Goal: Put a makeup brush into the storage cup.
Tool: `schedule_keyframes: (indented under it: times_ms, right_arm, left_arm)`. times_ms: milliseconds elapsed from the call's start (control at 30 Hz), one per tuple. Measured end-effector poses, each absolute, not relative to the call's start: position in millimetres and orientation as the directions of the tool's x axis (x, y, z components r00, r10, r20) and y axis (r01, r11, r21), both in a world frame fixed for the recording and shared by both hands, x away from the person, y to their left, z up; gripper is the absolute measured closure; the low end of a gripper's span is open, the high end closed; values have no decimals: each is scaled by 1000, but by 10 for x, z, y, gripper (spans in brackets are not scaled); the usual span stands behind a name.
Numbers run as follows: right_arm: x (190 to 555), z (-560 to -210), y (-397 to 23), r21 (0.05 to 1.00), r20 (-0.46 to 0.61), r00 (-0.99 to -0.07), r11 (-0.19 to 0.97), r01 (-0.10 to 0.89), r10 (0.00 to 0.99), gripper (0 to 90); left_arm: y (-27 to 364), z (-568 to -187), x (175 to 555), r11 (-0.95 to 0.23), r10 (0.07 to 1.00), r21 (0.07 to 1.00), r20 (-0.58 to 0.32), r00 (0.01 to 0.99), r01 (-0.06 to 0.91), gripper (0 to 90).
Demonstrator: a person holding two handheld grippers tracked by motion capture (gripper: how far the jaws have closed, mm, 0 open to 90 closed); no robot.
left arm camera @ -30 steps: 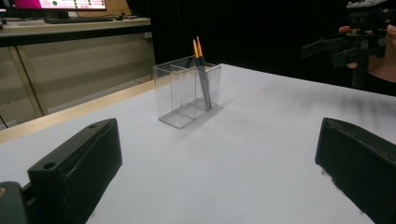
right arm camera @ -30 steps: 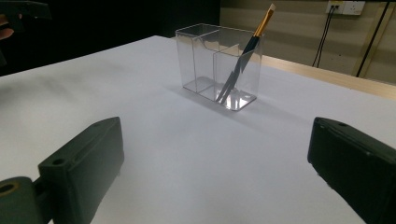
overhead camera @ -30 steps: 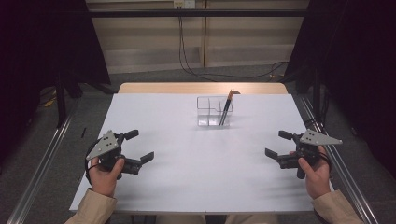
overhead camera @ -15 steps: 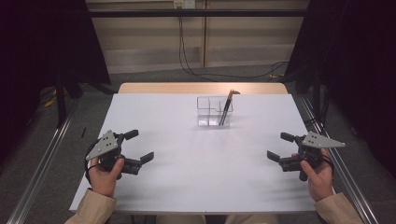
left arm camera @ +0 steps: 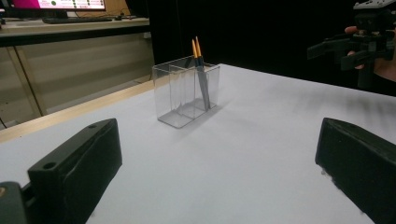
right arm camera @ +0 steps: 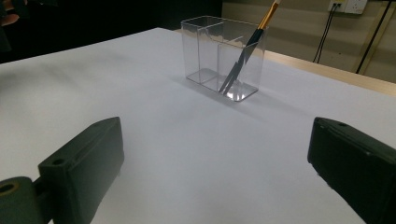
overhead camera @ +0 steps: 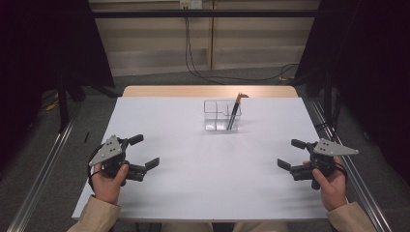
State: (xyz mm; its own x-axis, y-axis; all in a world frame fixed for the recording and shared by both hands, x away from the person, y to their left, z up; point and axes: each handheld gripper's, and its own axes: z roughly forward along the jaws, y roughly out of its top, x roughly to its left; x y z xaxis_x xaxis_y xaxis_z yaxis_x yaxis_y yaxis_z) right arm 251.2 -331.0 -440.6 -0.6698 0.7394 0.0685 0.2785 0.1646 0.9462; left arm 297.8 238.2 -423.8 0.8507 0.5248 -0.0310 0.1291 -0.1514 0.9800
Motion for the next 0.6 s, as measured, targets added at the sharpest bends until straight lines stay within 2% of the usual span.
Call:
schedule_keyframes:
  times_ms: [600]
  right_arm:
    - [2430, -4356, -3401, 957, 51, -660, 152, 247, 749, 32]
  left_arm:
    - [2342, -4269, 2986, -159, 514, 977, -40, 857, 141, 4]
